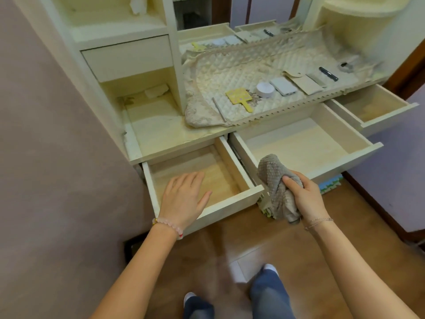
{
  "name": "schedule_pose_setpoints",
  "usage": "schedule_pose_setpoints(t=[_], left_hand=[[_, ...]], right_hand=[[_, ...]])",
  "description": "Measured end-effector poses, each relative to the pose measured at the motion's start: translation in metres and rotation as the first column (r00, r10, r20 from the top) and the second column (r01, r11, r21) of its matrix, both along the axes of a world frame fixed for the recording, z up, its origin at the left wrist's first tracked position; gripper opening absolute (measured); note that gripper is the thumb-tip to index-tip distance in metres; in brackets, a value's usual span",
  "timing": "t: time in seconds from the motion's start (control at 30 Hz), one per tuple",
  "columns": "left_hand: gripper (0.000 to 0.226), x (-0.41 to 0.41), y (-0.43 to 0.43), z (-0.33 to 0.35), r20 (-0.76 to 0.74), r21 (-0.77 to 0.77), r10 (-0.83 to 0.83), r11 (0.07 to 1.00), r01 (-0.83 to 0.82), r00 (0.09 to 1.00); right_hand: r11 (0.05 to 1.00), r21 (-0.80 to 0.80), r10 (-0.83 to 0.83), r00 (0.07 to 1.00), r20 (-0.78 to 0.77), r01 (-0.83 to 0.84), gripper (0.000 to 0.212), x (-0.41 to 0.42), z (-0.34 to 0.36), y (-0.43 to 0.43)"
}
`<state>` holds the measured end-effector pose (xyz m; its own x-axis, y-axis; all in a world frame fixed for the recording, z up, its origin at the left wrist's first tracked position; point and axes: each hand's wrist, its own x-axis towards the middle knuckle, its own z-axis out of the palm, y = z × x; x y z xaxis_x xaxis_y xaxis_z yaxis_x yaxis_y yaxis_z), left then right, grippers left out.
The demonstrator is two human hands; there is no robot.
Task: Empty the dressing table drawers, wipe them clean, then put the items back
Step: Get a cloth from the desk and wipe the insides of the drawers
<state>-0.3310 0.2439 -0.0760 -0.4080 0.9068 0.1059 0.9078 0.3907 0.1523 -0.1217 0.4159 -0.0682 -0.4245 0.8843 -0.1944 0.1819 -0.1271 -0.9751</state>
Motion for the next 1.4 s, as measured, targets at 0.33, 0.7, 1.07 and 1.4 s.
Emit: schedule_pose_setpoints(t=[0.33, 0.7, 1.07, 1.4], left_hand=[[0.070, 0.087, 0.127, -0.019, 0.097, -0.035, 0.070, 0.997, -0.067, 0.993], [0.058, 0.119, 0.212, -0.049, 0.244, -0.118, 0.283, 0.958, -0.261, 0.928], [0.067, 0.089, 0.269, -0.116, 0.305, -0.188, 0.362, 0.930, -0.317, 0.881], [0.072, 0.033, 0.300, -0.142, 0.298, -0.173, 0.417, 0.908, -0.382, 0.858]], right_hand=[[0.997, -0.009, 0.071, 0.997, -0.002, -0.071, 0.018, 0.061, -0.009, 0.132], [0.986, -0.016, 0.166, 0.984, 0.059, -0.165, 0.018, 0.100, -0.021, 0.241], [0.963, -0.097, 0.263, 0.956, 0.132, -0.251, 0.022, 0.032, -0.080, 0.304], [0.949, -0.119, 0.312, 0.912, 0.265, -0.291, 0.023, -0.028, -0.127, 0.348]])
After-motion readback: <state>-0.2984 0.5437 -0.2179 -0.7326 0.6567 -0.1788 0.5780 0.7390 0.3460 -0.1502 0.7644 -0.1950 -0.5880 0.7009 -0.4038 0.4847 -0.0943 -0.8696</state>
